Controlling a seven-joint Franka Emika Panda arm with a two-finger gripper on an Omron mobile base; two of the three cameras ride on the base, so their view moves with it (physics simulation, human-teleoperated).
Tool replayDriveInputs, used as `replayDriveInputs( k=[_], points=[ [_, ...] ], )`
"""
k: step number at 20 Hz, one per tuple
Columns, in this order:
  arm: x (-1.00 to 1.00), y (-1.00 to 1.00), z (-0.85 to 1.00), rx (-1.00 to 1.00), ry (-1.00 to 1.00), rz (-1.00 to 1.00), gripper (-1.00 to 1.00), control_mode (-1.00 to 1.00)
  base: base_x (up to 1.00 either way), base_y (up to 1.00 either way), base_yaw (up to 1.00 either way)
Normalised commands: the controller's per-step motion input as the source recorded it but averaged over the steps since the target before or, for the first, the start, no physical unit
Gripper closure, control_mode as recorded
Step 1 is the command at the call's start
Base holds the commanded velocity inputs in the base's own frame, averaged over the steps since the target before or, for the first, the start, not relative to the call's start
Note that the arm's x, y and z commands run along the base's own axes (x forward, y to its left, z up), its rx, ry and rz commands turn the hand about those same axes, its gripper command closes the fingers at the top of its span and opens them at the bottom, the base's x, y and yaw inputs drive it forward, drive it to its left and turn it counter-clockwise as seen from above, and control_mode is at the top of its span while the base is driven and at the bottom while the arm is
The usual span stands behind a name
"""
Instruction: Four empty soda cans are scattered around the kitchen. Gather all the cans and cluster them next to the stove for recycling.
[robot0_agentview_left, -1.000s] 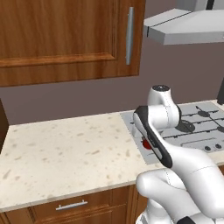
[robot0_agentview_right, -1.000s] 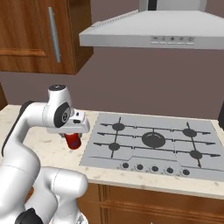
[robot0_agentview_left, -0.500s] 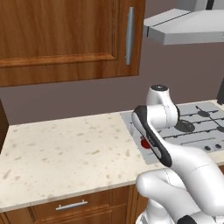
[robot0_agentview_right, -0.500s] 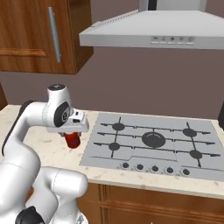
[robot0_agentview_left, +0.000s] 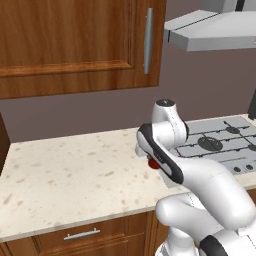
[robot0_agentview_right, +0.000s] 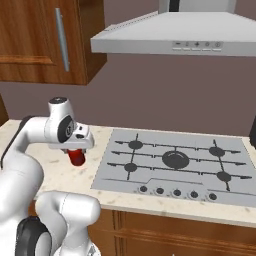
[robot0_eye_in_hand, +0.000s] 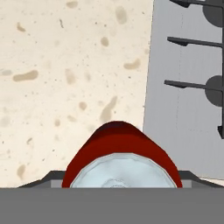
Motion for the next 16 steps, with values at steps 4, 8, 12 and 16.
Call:
replayDriveInputs(
  k=[4,8,12,16],
  points=[
    [0.35,0.26,-0.13,0.0,0.0,0.0,1.0,-1.0,0.0,0.0,0.0],
    [0.5,0.0,-0.12,0.01,0.0,0.0,1.0,-1.0,0.0,0.0,0.0],
    [0.55,0.0,-0.09,0.02,0.0,0.0,1.0,-1.0,0.0,0.0,0.0],
    [0.55,0.0,-0.07,0.01,0.0,0.0,1.0,-1.0,0.0,0.0,0.0]
  ],
)
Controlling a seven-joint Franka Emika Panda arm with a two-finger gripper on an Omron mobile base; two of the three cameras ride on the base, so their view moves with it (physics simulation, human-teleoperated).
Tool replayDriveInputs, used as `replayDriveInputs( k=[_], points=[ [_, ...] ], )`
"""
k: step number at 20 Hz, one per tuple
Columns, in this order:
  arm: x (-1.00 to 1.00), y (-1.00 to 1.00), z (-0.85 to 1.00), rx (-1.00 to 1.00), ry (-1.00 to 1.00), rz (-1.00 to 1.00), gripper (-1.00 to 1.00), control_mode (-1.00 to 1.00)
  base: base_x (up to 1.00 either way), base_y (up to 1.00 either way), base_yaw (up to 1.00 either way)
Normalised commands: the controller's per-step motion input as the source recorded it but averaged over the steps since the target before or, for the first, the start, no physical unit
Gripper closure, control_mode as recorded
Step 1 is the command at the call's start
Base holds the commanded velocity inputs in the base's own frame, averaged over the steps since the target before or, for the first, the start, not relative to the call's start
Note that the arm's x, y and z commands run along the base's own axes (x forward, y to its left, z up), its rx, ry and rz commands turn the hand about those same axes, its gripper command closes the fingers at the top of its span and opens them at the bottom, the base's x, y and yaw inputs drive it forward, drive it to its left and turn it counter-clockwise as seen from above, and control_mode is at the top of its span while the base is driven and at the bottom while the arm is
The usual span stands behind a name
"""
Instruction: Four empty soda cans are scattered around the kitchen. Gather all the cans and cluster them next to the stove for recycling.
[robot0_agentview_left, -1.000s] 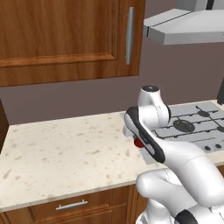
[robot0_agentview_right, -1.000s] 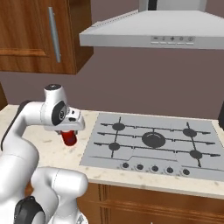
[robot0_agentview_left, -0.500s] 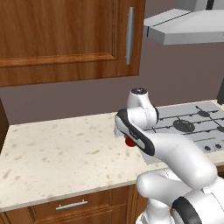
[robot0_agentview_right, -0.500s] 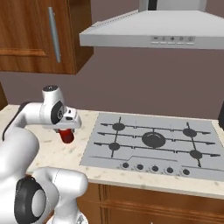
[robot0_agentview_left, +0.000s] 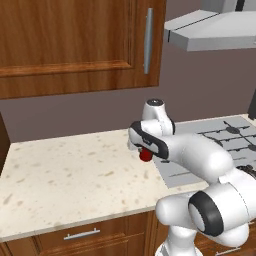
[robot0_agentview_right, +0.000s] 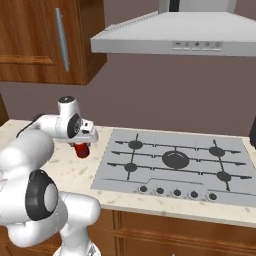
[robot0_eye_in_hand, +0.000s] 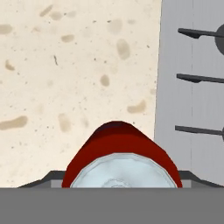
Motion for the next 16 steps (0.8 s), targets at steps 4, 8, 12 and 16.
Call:
replayDriveInputs(
  k=[4,8,12,16],
  points=[
    [0.33,0.0,-0.09,0.0,0.0,0.0,1.0,-1.0,0.0,0.0,0.0],
    [0.24,0.0,-0.06,0.0,0.0,0.0,1.0,-1.0,0.0,0.0,0.0],
    [0.34,0.0,-0.04,0.0,0.0,0.0,1.0,-1.0,0.0,0.0,0.0],
    [0.41,0.0,-0.06,0.0,0.0,0.0,1.0,-1.0,0.0,0.0,0.0]
  ],
)
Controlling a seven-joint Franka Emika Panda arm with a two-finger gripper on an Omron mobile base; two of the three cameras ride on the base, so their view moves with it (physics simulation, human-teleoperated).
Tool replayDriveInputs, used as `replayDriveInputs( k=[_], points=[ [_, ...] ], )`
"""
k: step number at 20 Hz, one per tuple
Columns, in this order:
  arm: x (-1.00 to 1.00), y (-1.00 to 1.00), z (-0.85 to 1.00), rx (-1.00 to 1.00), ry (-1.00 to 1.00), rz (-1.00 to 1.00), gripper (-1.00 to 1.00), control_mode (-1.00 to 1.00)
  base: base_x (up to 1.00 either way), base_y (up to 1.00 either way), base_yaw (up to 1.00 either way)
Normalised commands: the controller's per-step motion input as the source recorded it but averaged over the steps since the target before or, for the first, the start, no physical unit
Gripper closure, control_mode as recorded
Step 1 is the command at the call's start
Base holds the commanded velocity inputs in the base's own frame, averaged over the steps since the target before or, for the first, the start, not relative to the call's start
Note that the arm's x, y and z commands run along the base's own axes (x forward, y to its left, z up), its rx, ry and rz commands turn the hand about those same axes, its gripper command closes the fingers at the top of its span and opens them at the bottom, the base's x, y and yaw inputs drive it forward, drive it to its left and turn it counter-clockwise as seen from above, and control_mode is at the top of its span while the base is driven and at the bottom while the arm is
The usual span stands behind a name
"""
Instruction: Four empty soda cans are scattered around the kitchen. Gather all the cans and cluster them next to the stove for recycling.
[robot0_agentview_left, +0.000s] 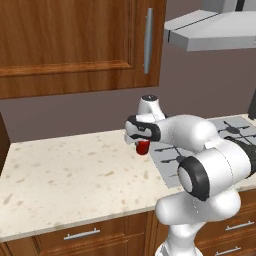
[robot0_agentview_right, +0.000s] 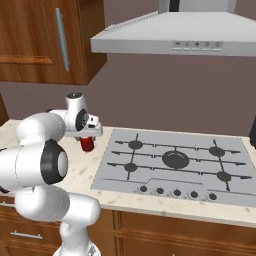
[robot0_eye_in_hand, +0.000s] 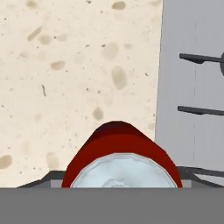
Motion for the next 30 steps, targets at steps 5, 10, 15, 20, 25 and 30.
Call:
replayDriveInputs(
  k=[5,10,15,20,25,30],
  points=[
    [0.28,0.0,-0.1,0.0,0.02,0.0,1.0,-1.0,0.0,0.0,0.0],
    [0.28,0.0,-0.16,0.0,0.0,0.0,1.0,-1.0,0.0,0.0,0.0],
    [0.23,0.0,-0.3,0.0,0.0,0.0,1.0,-1.0,0.0,0.0,0.0],
    [0.24,0.0,-0.27,0.0,0.0,0.0,1.0,-1.0,0.0,0.0,0.0],
    [0.17,0.0,-0.18,0.0,0.0,0.0,1.0,-1.0,0.0,0.0,0.0],
    [0.02,0.0,-0.12,0.0,0.0,0.0,1.0,-1.0,0.0,0.0,0.0]
  ],
)
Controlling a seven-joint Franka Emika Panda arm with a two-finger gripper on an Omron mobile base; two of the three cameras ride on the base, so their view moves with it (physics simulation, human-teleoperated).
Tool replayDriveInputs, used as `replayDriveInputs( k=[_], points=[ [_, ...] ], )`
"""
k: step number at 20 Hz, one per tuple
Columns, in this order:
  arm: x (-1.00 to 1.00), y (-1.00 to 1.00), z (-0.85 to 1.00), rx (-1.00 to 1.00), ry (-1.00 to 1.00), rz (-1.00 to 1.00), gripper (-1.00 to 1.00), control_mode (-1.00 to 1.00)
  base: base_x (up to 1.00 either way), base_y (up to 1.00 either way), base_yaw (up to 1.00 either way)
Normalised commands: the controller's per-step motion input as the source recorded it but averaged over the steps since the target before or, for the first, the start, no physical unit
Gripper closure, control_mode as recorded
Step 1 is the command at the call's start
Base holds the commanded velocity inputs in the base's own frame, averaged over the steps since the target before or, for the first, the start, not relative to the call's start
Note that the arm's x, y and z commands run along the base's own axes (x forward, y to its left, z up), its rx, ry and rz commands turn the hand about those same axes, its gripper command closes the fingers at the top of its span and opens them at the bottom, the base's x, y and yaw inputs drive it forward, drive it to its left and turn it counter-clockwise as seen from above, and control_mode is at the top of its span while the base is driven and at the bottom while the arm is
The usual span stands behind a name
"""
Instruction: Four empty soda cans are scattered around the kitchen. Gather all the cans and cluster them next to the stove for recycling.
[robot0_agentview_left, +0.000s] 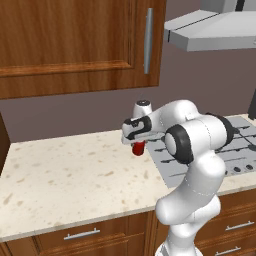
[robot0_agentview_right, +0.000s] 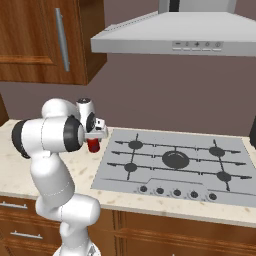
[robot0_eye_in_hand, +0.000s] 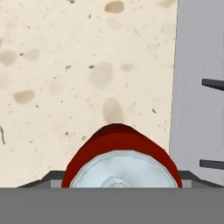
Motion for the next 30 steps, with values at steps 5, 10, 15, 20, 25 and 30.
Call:
replayDriveInputs(
  k=[5,10,15,20,25,30],
  points=[
    [0.0,0.0,-0.12,0.0,0.0,0.0,1.0,-1.0,0.0,0.0,0.0],
    [0.0,0.0,-0.11,0.0,0.0,0.0,1.0,-1.0,0.0,0.0,0.0],
    [0.0,0.0,0.0,0.0,0.0,0.0,-1.0,-1.0,0.0,0.0,0.0],
    [0.0,0.0,0.0,0.0,0.0,0.0,-1.0,-1.0,0.0,0.0,0.0],
    [0.0,0.0,0.01,0.0,0.0,0.0,-1.0,-1.0,0.0,0.0,0.0],
    [0.0,-0.04,0.12,0.0,0.0,0.0,-1.0,-1.0,0.0,0.0,0.0]
  ],
)
